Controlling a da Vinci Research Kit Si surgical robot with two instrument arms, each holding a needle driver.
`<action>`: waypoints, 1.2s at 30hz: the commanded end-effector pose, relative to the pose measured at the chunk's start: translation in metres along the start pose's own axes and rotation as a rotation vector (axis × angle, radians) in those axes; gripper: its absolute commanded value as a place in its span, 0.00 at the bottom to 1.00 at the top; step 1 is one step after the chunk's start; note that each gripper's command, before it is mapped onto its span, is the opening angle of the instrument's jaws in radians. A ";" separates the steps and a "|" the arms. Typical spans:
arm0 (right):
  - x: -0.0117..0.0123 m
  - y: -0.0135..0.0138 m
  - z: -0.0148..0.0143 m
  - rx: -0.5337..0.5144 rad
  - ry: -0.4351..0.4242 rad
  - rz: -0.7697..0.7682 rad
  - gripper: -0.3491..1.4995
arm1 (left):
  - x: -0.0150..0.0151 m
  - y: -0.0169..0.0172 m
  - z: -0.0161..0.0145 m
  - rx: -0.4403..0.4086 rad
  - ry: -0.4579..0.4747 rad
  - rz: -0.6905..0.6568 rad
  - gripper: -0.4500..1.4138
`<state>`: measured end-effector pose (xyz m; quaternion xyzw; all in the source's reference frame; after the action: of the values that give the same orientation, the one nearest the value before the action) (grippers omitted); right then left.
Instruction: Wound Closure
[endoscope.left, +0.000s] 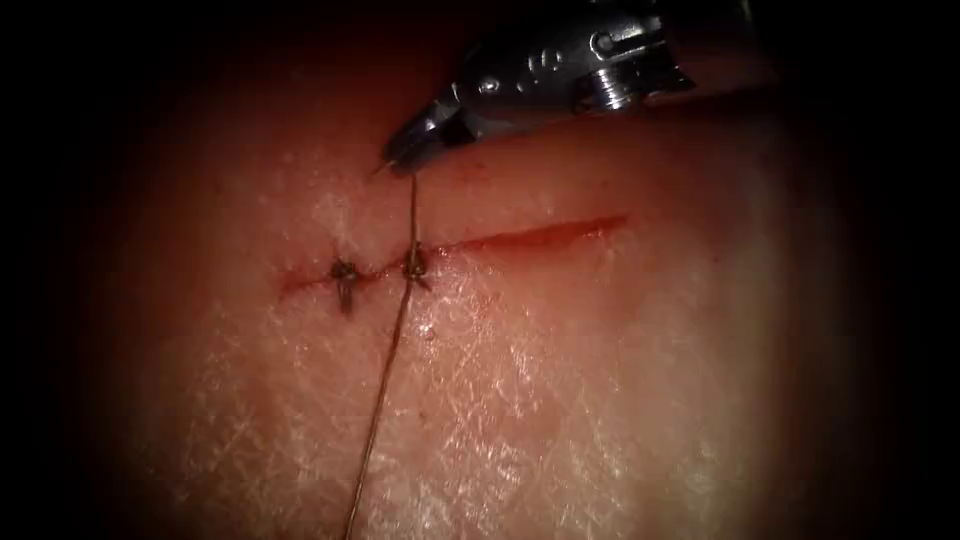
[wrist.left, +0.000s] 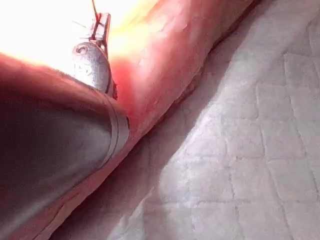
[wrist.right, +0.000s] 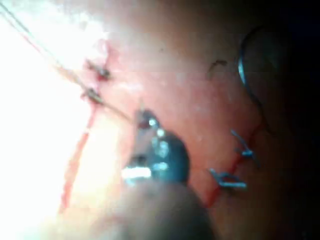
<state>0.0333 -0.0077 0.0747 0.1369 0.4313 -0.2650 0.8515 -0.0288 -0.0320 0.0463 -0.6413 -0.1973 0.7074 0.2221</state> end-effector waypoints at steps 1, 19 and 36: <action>-0.0003 0.0005 0.0005 -0.005 -0.004 -0.003 0.00 | -0.0009 0.0008 0.0009 -0.006 0.000 -0.004 0.00; 0.0000 -0.0006 0.0016 -0.029 -0.116 -0.040 0.00 | -0.0001 0.0005 0.0015 -0.027 0.000 -0.009 0.00; 0.0029 -0.0028 -0.0005 -0.116 0.042 0.116 0.55 | 0.0128 -0.0082 -0.0014 0.035 0.035 0.089 0.00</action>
<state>0.0323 -0.0106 0.0715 0.1147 0.4573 -0.1831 0.8627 -0.0272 -0.0169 0.0396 -0.6579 -0.1488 0.7095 0.2042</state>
